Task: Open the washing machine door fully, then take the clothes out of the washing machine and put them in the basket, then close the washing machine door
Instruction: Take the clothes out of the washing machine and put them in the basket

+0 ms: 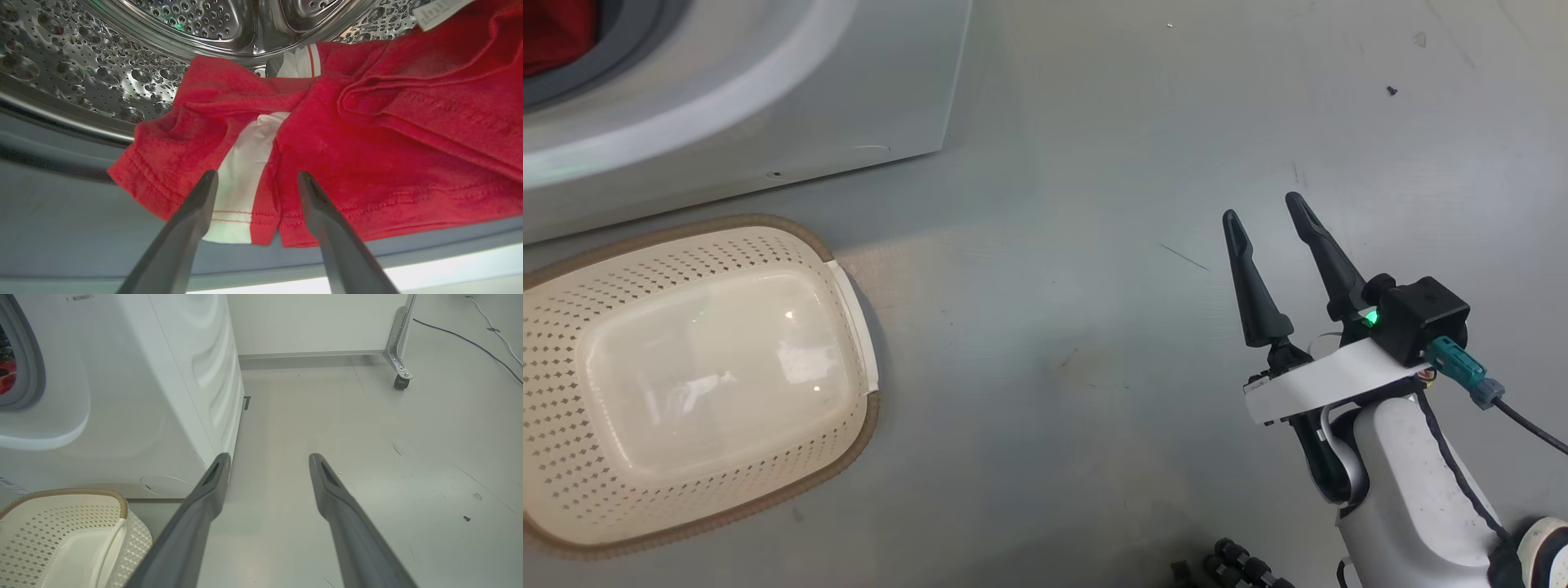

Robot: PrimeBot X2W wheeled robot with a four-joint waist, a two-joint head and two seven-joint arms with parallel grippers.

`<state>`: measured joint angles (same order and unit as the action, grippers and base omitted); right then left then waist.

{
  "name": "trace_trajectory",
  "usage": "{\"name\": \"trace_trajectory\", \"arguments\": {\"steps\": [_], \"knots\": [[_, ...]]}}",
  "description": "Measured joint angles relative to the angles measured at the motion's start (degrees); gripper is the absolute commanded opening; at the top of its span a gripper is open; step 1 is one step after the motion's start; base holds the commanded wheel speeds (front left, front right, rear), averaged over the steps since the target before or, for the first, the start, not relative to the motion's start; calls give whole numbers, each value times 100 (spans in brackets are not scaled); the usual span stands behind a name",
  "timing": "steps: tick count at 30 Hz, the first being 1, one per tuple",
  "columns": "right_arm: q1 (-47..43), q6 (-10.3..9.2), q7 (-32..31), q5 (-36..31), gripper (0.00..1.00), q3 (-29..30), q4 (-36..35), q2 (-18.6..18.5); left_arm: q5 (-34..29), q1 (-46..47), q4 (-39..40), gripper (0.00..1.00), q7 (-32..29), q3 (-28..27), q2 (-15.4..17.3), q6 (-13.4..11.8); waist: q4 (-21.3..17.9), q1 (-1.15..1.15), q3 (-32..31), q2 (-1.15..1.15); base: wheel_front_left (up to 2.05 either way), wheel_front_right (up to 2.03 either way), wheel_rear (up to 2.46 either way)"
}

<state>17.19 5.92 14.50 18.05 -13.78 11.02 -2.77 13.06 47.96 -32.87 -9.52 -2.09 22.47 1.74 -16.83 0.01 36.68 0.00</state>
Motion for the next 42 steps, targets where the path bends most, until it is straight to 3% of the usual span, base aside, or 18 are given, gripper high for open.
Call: {"name": "trace_trajectory", "arguments": {"steps": [11, 29, 30, 31, 32, 42], "knots": [[49, -2, 0, 19, 100, 12, -11, 9, -1, 441, -577, 100, -32, -123, 189, 0, -84, 0, 166, 0, 0, 0, 0], [114, -11, 0, 49, 100, 40, -36, 16, -56, 882, -1237, 100, 86, 41, 189, 36, -85, -1, 272, 0, 0, 0, 0], [114, -11, 0, 51, 100, 38, -36, 16, -56, 912, -1277, 50, 93, 40, 188, 43, -84, -1, 277, 0, 0, 0, 0], [114, -11, 0, 51, 100, 38, -36, 16, -56, 948, -1306, 50, 102, 38, 188, 49, -84, -1, 282, 0, 0, 0, 0], [114, -11, 0, 51, 100, 40, -37, 16, -55, 976, -1333, 0, 103, 36, 188, 52, -83, -1, 286, 0, 0, 0, 0], [119, -52, 0, 51, 100, 58, -36, 18, -54, 1088, -1657, 0, 414, 44, 141, 108, -45, -1, 280, 0, 0, 0, 0]]}}
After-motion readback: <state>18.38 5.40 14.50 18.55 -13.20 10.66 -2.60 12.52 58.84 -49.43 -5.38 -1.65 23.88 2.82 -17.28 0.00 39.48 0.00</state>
